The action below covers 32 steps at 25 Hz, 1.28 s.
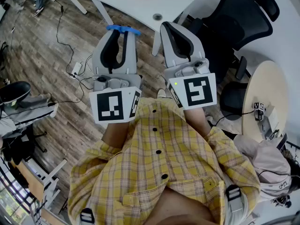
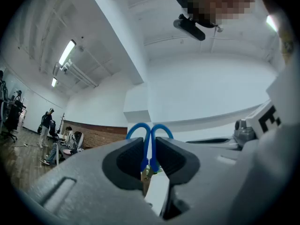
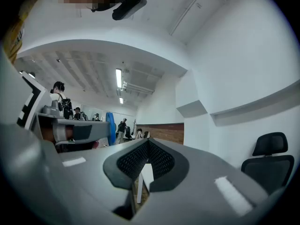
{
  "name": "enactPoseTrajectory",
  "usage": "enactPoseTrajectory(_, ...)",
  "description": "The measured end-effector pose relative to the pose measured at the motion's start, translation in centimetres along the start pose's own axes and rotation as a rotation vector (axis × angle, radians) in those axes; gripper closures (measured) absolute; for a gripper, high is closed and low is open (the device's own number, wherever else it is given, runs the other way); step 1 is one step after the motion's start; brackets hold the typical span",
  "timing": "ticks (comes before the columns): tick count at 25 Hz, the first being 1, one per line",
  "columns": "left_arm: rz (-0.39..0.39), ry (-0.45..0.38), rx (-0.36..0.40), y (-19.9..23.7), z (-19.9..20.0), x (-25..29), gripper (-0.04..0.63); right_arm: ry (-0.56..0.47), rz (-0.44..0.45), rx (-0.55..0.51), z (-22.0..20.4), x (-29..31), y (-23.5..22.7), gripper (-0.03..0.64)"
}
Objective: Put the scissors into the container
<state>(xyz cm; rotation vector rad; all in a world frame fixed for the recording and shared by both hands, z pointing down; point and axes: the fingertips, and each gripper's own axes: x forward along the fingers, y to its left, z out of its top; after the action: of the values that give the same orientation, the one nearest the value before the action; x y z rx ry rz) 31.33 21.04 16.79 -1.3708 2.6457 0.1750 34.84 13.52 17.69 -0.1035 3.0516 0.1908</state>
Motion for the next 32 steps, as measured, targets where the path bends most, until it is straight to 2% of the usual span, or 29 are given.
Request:
enactPoseTrajectory(9, 0.060, 0.027, 0.049, -2.0, -1.6, 1.9, 0.509, -0.048, 0.062, 0.034, -0.6, 0.0, -2.7, 0.611)
enactPoseTrajectory(14, 0.085, 0.061, -0.049, -2.9, -3.3, 3.2, 0.509, -0.035, 0.134, 0.089, -2.5, 0.0, -4.4, 0.611)
enactPoseTrajectory(22, 0.151, 0.115, -0.003, -4.0, -5.5, 4.3, 0.509, -0.009, 0.189, 0.145, -5.6, 0.8, -6.4, 0.611)
enactPoseTrajectory(28, 0.173, 0.136, -0.012, -1.3, -7.2, 4.5, 0.509, 0.009, 0.183, 0.158, -6.5, 3.3, -5.7, 0.611)
enactPoseTrajectory(32, 0.171, 0.101, -0.020, 2.9, -7.0, 5.7, 0.508, 0.024, 0.170, 0.156, -7.0, 6.9, -4.2, 0.611)
